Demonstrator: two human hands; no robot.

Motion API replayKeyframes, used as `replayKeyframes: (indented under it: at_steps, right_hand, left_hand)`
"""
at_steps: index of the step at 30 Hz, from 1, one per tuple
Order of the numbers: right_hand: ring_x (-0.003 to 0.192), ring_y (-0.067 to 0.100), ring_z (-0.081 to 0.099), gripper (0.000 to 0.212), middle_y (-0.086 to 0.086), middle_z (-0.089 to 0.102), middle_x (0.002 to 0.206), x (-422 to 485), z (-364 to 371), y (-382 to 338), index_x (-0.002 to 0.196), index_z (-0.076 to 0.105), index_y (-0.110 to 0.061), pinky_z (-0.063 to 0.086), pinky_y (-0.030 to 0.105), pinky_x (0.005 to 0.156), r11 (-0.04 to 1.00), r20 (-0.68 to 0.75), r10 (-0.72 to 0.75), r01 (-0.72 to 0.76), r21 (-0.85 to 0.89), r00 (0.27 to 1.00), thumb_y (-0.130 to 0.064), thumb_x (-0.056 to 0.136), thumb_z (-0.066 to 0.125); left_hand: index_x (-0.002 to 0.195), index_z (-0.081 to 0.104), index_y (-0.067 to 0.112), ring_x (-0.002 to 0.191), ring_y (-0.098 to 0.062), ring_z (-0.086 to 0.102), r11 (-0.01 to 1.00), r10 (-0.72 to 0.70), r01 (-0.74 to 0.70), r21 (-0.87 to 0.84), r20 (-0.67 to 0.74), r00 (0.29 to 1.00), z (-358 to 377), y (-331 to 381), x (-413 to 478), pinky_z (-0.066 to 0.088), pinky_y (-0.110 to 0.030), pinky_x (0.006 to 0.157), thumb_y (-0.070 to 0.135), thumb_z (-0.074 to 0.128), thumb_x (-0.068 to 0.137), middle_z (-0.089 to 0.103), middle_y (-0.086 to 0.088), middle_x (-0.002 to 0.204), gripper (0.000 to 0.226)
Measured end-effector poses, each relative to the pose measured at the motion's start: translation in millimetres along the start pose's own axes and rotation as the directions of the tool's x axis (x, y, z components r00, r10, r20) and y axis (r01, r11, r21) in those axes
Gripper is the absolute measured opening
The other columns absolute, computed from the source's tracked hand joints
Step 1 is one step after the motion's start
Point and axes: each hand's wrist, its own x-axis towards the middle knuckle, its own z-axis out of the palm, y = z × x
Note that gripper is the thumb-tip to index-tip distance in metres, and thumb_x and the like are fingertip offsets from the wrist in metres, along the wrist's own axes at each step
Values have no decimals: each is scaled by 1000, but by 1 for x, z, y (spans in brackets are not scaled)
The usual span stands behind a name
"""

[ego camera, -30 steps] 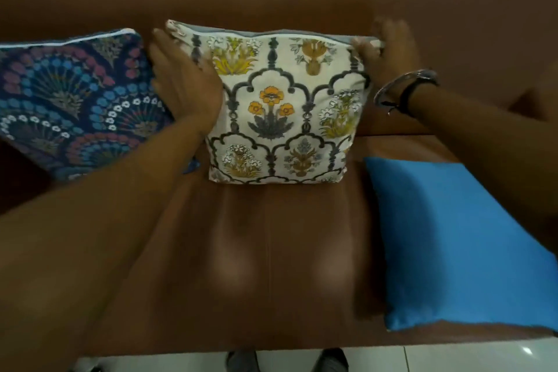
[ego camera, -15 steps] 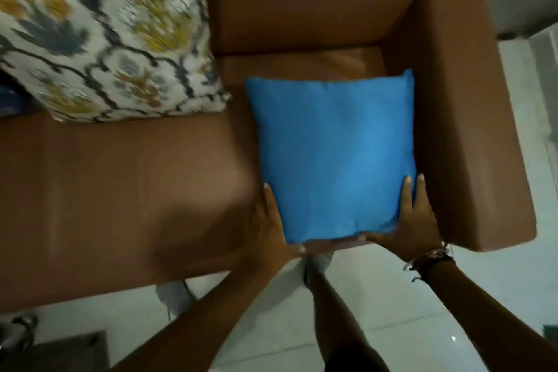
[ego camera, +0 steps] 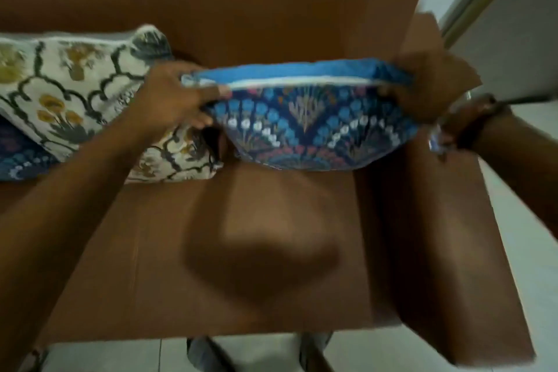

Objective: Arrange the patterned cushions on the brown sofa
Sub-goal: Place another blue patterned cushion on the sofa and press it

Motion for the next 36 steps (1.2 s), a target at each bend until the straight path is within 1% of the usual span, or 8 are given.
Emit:
replayKeyframes:
  at_steps: [5, 11, 15, 18, 21, 26, 31, 36]
  right_hand:
    - [108, 45, 58, 44, 25, 65, 121, 108, 12, 18, 117, 68, -7, 47, 53, 95, 965, 119, 201, -175, -196, 972, -39, 88, 71]
    - [127, 41, 48, 42, 23, 52, 141, 19, 42, -22, 129, 57, -7, 37, 52, 100, 984, -328, -32, -27, -176, 944, -34, 99, 46]
    - [147, 30, 27, 56, 15, 25, 159, -57, 106, -50, 149, 40, -10, 20, 57, 114, 940, -216, -294, 241, -240, 931, -35, 100, 47]
    - [150, 26, 18, 61, 12, 23, 162, -55, 140, -30, 154, 30, -13, 4, 56, 116, 941, -66, -205, 178, -287, 976, -41, 101, 44]
    - [150, 26, 20, 61, 10, 26, 162, -56, 155, 4, 155, 28, -15, 6, 58, 117, 940, -109, -88, 46, -339, 990, -46, 103, 37]
    - [151, 36, 12, 79, 26, 13, 162, -114, 167, 19, 156, 17, -5, 15, 65, 116, 877, -254, 417, -460, -139, 873, -60, 100, 28]
    - [153, 27, 8, 72, 10, 11, 166, -139, 212, -17, 158, 17, -20, -5, 56, 119, 929, -29, -190, 170, -328, 981, -52, 96, 38]
    - [150, 25, 22, 63, 3, 28, 161, -144, 220, 8, 152, 36, -17, 8, 58, 117, 930, 68, 30, -3, -368, 997, -35, 94, 56]
  left_hand:
    - [116, 66, 7, 65, -25, 71, 990, -24, 50, 129, -195, 980, 21, 36, 84, 60, -34, 60, 46, 69, 88, 71, -19, 109, 48]
    - [154, 15, -4, 144, -39, 31, 886, 299, -2, 463, -569, 766, 95, -1, 1, 27, -54, 116, 59, 44, 96, 30, -24, 156, 90]
    - [155, 23, 5, 151, -33, 18, 438, 772, -440, 784, -76, 631, 155, -40, -46, 7, -52, 122, 31, 42, 102, 22, -20, 162, 62]
    - [156, 26, 13, 152, -28, 22, 195, 745, -567, 800, 255, 616, 167, -70, -19, 11, -49, 122, 36, 40, 104, 25, -11, 163, 58]
    - [158, 19, 16, 152, -26, 20, 110, 698, -464, 879, 264, 665, 163, -92, 16, 6, -48, 121, 47, 30, 107, 22, -7, 165, 61]
    - [158, 12, 11, 153, -31, 9, 458, 606, -195, 867, -144, 782, 169, -153, -23, -1, -50, 123, 50, 30, 104, 11, -18, 165, 69]
    - [159, 14, 15, 155, -25, 6, 45, 754, -584, 811, 356, 552, 209, -184, -34, -1, -48, 123, 37, 36, 101, 6, -9, 167, 66]
    - [158, 15, 13, 153, -22, 12, -78, 629, -534, 842, 457, 629, 178, -211, 4, -4, -43, 123, 48, 39, 102, 7, -5, 165, 71]
